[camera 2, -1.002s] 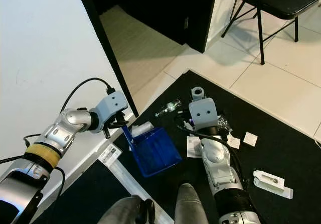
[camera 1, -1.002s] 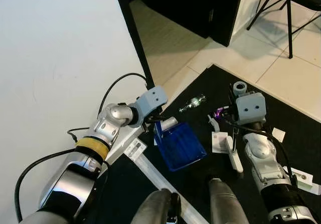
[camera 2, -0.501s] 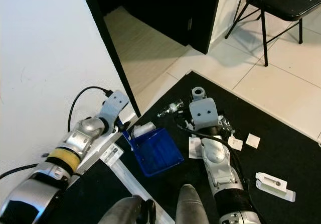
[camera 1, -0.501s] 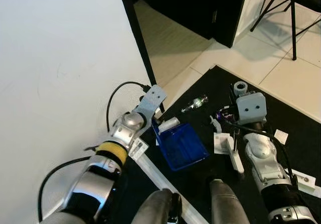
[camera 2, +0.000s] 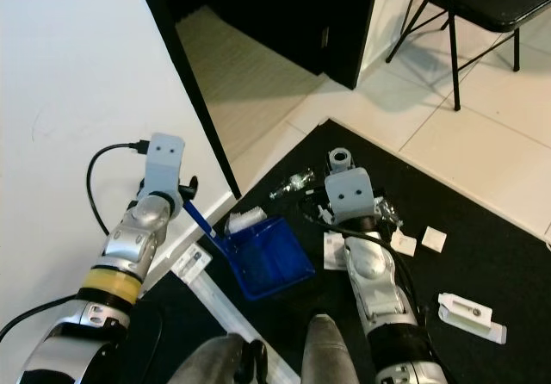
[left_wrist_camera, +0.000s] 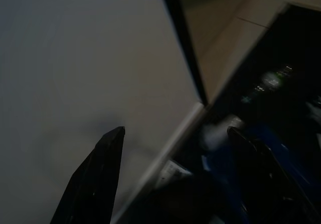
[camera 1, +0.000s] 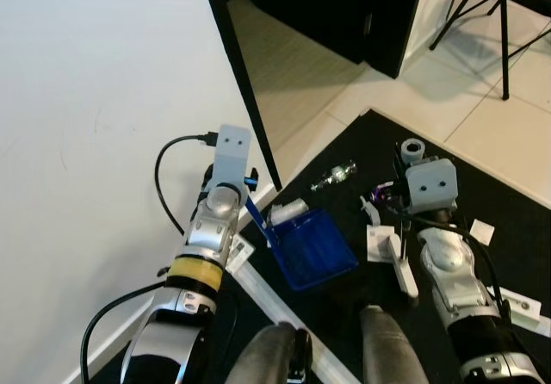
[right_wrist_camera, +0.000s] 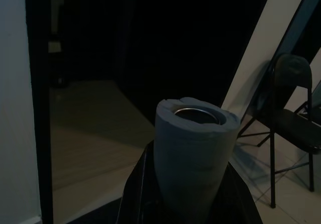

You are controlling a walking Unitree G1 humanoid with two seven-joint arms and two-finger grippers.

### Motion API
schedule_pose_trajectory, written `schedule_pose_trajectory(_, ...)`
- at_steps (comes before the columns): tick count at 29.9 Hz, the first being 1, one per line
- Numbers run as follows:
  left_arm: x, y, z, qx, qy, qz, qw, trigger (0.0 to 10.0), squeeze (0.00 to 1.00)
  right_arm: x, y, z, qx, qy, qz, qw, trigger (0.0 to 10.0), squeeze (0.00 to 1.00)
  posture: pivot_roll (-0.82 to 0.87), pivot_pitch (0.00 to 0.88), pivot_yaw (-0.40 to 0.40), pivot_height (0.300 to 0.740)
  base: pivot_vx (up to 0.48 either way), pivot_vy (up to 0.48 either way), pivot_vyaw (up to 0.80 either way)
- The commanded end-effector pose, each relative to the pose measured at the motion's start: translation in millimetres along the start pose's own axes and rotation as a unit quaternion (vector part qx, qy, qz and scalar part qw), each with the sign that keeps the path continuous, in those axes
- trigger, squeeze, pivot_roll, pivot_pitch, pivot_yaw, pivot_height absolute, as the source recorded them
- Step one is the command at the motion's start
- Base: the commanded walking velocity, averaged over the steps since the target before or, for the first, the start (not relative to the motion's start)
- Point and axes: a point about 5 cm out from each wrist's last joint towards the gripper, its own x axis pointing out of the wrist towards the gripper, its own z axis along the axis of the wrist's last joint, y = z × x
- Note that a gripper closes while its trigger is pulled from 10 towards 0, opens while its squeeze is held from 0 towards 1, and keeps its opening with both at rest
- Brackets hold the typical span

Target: Sweep floor

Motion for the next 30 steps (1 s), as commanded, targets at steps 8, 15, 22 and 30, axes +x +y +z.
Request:
schedule_pose_trajectory(8,-13.4,14.4,-32.4,0.003,0.072,0.069,0.995,7.4,0.00,-2.5,6.9,-0.5,0.006,-0.003,0.008,1.000,10.0,0.00,-0.08,0.179,0.137,0.740,0.000,0.000,0.00)
schedule_pose_trajectory(15,-22.5,10.4,-59.6,-0.098,0.164,0.089,0.977,3.2,0.00,-3.1,5.7,-1.2,0.004,-0.002,0.010,1.000,10.0,0.00,-0.08,0.178,0.129,0.740,0.000,0.000,0.00)
schedule_pose_trajectory(22,-20.2,10.4,-54.2,-0.142,0.167,0.096,0.971,0.0,0.00,-2.4,4.5,-1.0,0.002,-0.002,0.011,1.000,10.0,0.00,-0.09,0.174,0.124,0.740,0.000,0.000,0.00)
schedule_pose_trajectory(30,-18.7,15.8,-42.6,-0.160,0.146,0.111,0.970,0.0,0.00,-0.7,4.5,-0.1,0.001,-0.003,0.012,1.000,10.0,0.00,-0.08,0.170,0.122,0.740,0.000,0.000,0.00)
